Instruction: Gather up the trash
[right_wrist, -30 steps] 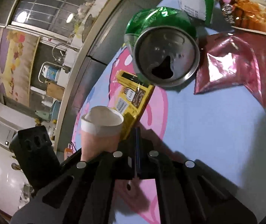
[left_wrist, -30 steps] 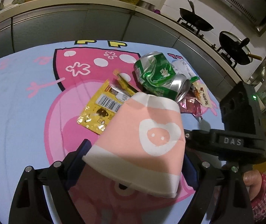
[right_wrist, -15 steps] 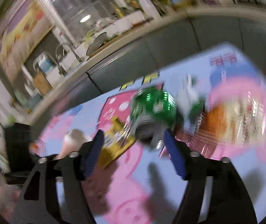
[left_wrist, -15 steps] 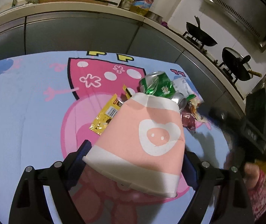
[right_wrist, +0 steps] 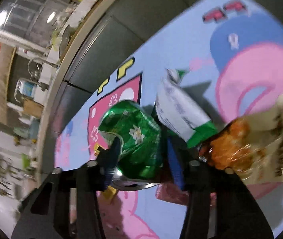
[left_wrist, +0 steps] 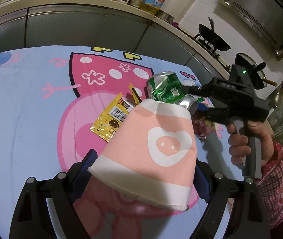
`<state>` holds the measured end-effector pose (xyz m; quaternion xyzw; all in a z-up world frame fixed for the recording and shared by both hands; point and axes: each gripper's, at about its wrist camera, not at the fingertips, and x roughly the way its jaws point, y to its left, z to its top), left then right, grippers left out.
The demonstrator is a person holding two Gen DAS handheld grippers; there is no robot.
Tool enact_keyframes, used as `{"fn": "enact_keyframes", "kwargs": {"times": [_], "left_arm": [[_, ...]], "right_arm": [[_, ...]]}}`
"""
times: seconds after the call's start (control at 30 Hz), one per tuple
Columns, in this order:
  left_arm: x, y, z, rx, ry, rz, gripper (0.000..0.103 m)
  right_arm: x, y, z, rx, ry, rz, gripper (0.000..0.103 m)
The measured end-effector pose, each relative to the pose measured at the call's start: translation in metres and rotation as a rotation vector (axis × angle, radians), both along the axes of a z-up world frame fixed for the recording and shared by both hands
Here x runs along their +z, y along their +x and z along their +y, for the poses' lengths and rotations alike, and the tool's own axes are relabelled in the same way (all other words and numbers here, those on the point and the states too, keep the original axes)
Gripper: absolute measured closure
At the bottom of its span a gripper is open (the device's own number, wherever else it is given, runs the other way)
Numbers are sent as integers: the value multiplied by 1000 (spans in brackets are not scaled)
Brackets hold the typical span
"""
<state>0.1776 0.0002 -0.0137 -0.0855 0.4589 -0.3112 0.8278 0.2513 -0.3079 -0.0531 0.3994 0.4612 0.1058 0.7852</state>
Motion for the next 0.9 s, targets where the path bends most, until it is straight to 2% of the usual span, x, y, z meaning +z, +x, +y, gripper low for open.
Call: {"fn": "enact_keyframes", "kwargs": {"times": [0.03,0.2,0.3,0.47,0.53,0.63,0.7,0.77,0.8,0.9], "left_arm": [[0,0,1,-1,-1,-2,15],[1,-1,4,3,5,-4,15],[4,-3,9,16,5,-11,15],[9,-8,13,21,10,-19,15],[12,-12,9,13,9,-21,15],[14,-18,-2,-13,17,-28,15],[12,-21,-14,-30,42,-30,15],[8,-23,-23,-40,59,-22,15],[7,-23,-25,-42,59,-19,15],[9,-25,-25,-35,69,-31,15]], "right_arm": [[-2,-2,3,11,22,-5,65],[-5,-2,21,45,2,-29,68],[-4,-4,29,74,25,-45,85],[21,-44,45,135,18,-144,95],[32,-62,44,136,21,-188,103],[42,-89,34,113,3,-230,103],[39,-102,32,111,-41,-219,103],[29,-107,30,121,-37,-188,100],[24,-108,26,114,-26,-172,95],[10,-106,16,82,53,-143,72]]}}
